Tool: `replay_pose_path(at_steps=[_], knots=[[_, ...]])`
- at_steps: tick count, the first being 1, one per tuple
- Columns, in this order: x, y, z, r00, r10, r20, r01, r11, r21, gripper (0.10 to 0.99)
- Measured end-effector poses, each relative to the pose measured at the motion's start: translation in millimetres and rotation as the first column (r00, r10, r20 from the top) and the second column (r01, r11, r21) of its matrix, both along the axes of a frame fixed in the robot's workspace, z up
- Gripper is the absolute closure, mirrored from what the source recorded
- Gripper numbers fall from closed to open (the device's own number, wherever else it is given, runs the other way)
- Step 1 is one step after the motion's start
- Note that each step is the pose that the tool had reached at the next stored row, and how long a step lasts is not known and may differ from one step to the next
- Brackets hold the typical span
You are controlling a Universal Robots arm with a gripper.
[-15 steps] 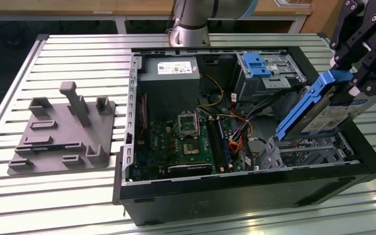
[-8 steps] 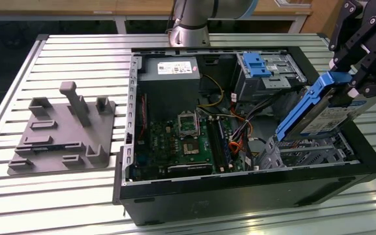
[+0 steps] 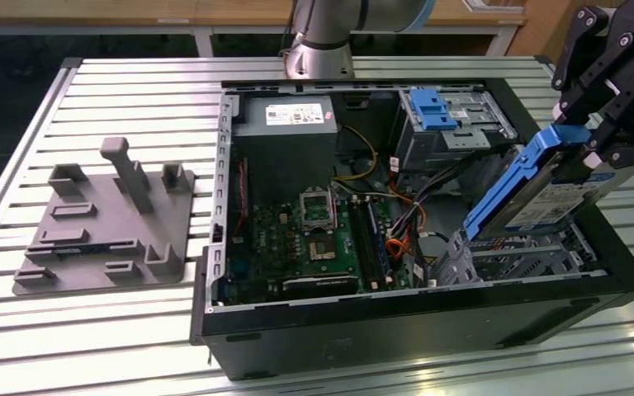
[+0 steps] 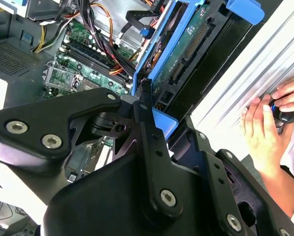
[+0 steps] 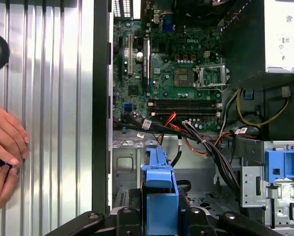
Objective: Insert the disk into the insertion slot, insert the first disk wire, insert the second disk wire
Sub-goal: 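Insert the disk into the insertion slot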
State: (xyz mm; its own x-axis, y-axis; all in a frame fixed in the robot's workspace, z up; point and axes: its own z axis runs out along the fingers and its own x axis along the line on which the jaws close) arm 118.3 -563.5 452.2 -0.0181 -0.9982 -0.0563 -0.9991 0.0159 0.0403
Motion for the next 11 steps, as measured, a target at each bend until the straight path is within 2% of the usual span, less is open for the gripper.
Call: replay_pose_path(at_steps=[11], knots=[[0.1,-1.2,-3.2,1.0000,0.000,0.0000,0.000,1.0000,-0.001,0.722]])
